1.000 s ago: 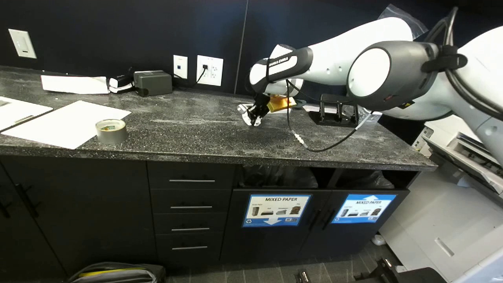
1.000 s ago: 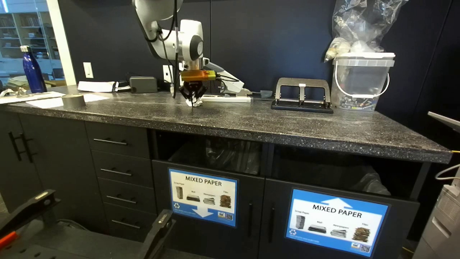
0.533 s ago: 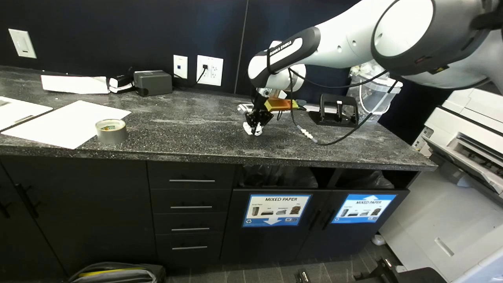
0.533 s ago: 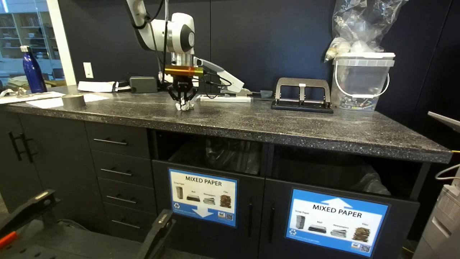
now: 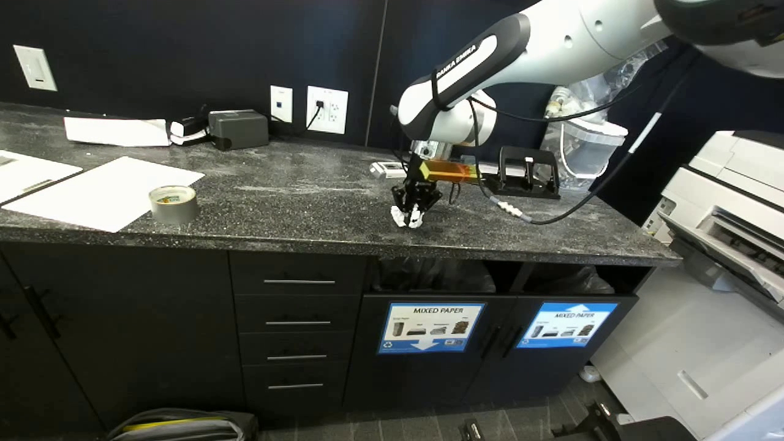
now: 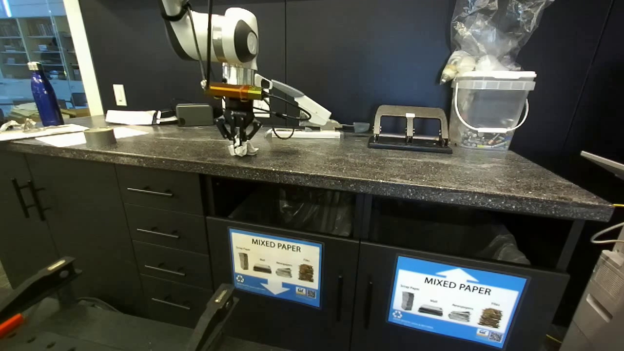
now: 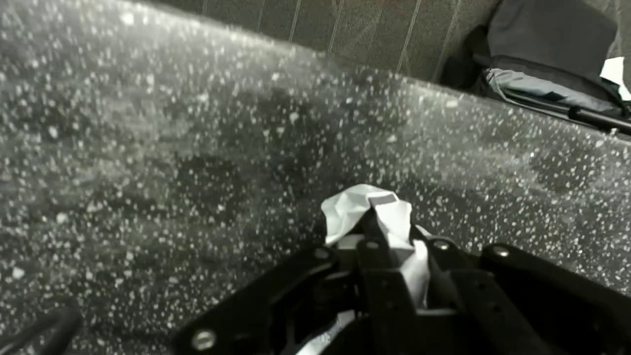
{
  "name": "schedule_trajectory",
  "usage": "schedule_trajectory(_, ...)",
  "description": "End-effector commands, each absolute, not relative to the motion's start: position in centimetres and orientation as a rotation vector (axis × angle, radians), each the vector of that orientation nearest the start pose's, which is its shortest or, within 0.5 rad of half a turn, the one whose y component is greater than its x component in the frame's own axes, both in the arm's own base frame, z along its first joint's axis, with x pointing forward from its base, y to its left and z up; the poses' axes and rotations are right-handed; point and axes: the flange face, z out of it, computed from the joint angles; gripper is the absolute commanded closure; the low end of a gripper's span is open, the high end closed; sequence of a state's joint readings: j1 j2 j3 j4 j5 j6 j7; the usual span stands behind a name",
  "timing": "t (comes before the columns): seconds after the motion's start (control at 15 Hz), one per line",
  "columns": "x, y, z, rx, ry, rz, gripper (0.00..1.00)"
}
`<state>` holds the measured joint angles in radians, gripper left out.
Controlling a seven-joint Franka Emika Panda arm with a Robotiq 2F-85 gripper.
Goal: Put the tissues inside the rubbish bin.
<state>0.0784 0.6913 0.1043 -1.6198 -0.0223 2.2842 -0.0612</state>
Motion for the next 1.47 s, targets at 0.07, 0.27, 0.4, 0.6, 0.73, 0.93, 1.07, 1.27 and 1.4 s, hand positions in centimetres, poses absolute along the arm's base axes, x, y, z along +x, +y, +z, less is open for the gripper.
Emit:
schedule_trajectory(0.07,61.7,9.3,22.4,-3.061,-0.217,0.074,0.93)
schedule_trajectory(0.27,58.1,7.4,22.5,-3.034,-0.155,0.077,0.93)
schedule_trajectory(0.4,55.5,6.0,22.2,-3.02,-0.114,0.079,0.92)
schedule_trajectory(0.6,51.0,3.6,21.5,-2.997,-0.073,0.073,0.93)
schedule_trajectory(0.73,47.9,1.9,20.8,-2.996,-0.063,0.045,0.93)
schedule_trajectory(0.93,44.9,-0.6,18.2,-2.974,-0.075,0.033,0.93)
schedule_trajectory(1.07,44.2,-2.3,16.1,-2.976,-0.095,-0.005,0.93)
schedule_trajectory(1.27,44.3,-3.8,13.1,-2.971,-0.143,-0.088,0.93)
schedule_trajectory(1.4,44.6,-4.4,10.9,-2.97,-0.164,-0.145,0.93)
